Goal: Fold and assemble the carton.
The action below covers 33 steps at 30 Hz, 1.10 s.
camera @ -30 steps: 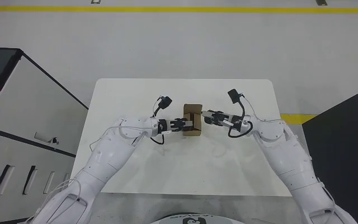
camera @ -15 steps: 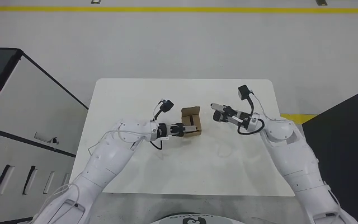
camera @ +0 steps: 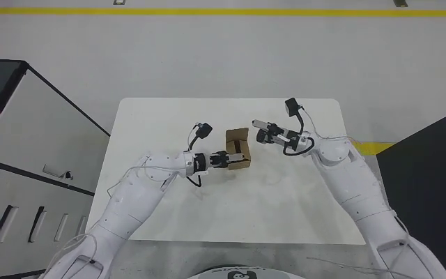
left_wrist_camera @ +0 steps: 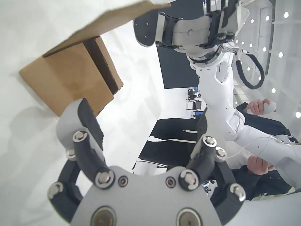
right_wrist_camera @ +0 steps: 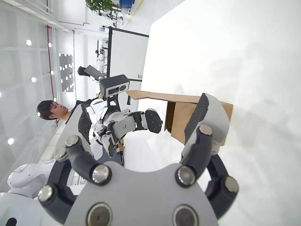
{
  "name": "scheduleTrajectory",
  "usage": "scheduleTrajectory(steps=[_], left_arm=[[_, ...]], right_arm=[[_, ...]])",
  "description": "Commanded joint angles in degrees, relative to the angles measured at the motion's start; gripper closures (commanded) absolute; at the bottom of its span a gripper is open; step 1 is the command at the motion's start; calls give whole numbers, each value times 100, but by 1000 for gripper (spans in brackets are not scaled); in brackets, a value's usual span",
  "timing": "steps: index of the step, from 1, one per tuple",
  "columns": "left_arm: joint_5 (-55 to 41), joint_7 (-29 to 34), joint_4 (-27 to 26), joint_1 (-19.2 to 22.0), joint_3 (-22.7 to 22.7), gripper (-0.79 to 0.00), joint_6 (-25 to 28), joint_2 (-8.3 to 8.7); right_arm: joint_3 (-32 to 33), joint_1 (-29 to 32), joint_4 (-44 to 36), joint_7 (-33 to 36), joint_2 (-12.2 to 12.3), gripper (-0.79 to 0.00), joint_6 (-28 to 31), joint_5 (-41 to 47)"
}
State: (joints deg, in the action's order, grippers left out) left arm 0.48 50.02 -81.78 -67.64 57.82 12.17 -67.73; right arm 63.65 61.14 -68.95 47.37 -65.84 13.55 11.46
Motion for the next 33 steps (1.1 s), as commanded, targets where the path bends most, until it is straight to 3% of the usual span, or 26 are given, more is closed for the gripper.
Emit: scheduleTrajectory(steps=[1, 8, 19, 33], left_arm=[[-68, 136, -5, -25, -8, -785, 43, 9], [-103, 366, 27, -14, -108, -785, 125, 15], [-57, -110, 574, 355, -447, -785, 47, -118], [-75, -663, 696, 375, -220, -785, 84, -110]], right_arm=[[-66, -118, 153, -62, -34, -785, 89, 26], [-349, -504, 646, -66, -169, -785, 291, 158], [-831, -1110, 1680, 337, -434, -785, 572, 565], [-683, -1064, 1982, 602, -430, -785, 698, 769]])
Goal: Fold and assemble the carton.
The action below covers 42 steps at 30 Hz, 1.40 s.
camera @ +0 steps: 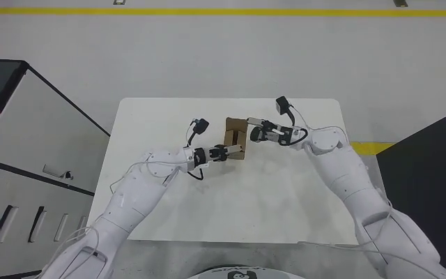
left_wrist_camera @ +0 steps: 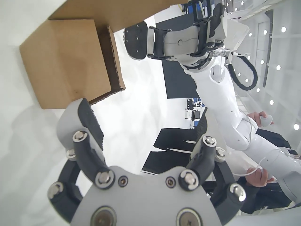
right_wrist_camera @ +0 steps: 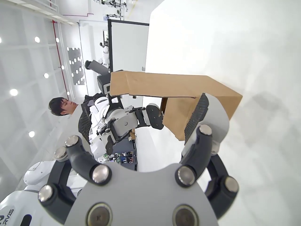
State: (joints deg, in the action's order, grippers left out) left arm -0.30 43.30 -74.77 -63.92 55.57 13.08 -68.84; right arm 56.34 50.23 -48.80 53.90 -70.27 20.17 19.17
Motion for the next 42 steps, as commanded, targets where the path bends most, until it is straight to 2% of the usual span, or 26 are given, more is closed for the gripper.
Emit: scheduleTrajectory(steps=[1, 5, 11, 21, 30, 42], left_arm=[[3, 21, -12, 1, 9, -785, -10, 3], [1, 225, -82, -31, -10, -785, 4, 14], [-29, 438, -148, -84, -55, -785, 69, 22], [-60, 429, -180, -146, -45, -785, 87, 32], [-124, 118, 2, -41, -65, -785, 191, -11], [-343, -129, 187, 34, 71, -785, 294, -30]], right_arm=[[104, 51, -69, -105, 30, -785, 63, 3], [266, 89, -245, -321, 69, -785, 138, -34], [164, -57, -383, -455, 13, -785, 149, -192], [-294, -500, 246, -772, -264, -785, 387, -262], [-571, -804, 998, -492, -517, -785, 503, 40], [-486, -728, 1210, -98, -556, -785, 503, 248]])
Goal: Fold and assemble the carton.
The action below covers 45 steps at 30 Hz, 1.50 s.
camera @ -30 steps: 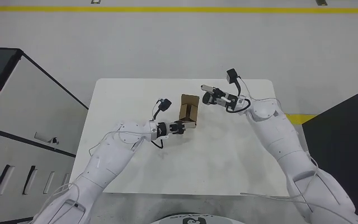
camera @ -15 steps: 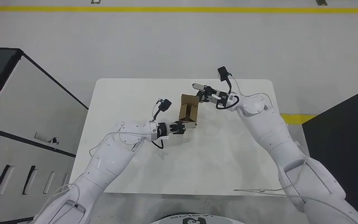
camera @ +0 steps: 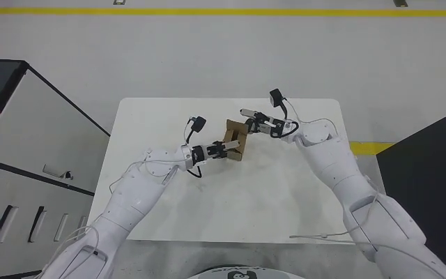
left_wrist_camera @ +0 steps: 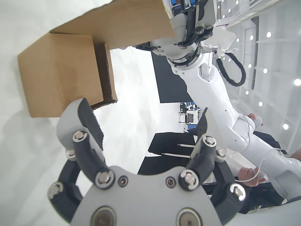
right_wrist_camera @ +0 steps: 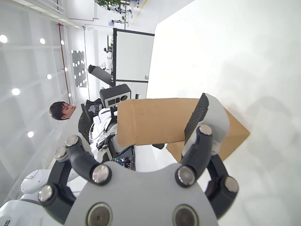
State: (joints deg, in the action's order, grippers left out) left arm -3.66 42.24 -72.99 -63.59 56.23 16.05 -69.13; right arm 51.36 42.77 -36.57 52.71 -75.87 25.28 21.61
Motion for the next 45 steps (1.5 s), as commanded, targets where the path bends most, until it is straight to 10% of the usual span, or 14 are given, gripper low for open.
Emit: scheduleTrajectory(steps=[1, 24, 45], left_arm=[[-11, -46, 10, 5, 9, -785, 0, -4], [215, -198, -300, -410, 477, -785, -215, 131], [165, -523, 344, 67, 56, -785, -103, -70]], right_arm=[[28, 40, -33, 46, 10, -785, -14, 9], [682, 796, -1385, -171, 341, -785, -454, -315], [516, 832, -1029, -6, 207, -785, -420, -81]])
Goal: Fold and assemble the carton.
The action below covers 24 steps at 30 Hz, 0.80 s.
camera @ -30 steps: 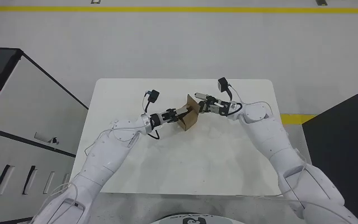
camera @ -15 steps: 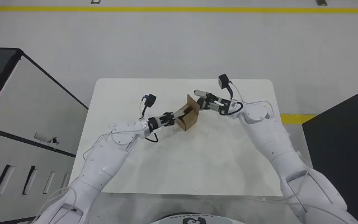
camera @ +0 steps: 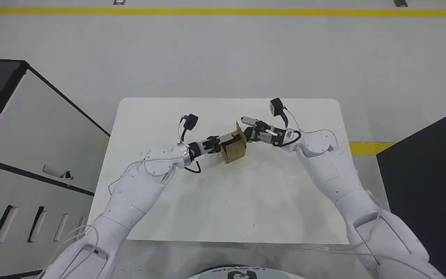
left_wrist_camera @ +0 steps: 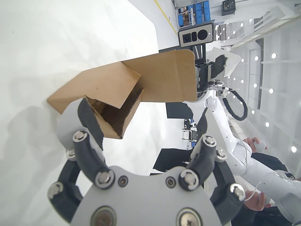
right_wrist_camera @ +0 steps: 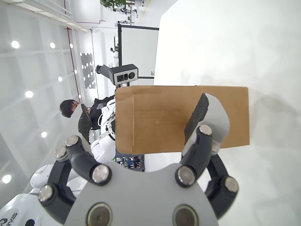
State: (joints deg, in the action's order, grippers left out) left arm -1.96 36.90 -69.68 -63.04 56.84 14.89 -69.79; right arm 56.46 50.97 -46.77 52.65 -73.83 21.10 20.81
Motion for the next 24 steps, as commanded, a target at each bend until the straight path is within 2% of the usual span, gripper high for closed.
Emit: scheduleTrajectory(steps=[1, 12, 22, 23, 24], left_arm=[[-8, 28, 25, 26, -18, -785, 40, -9], [-78, 112, 143, 123, -49, -785, 163, -49], [-29, 355, -16, -53, 210, -785, -35, 42], [-41, 400, -63, -83, 252, -767, -81, 57], [-73, 460, -114, -119, 289, -631, -125, 70]], right_arm=[[18, 33, -19, -1, 8, -785, -11, -11], [246, 340, -334, -48, 104, -785, -140, -46], [733, 718, -1015, -140, 298, -785, -192, -202], [794, 768, -1106, -143, 322, -785, -203, -223], [849, 820, -1194, -137, 345, -785, -230, -242]])
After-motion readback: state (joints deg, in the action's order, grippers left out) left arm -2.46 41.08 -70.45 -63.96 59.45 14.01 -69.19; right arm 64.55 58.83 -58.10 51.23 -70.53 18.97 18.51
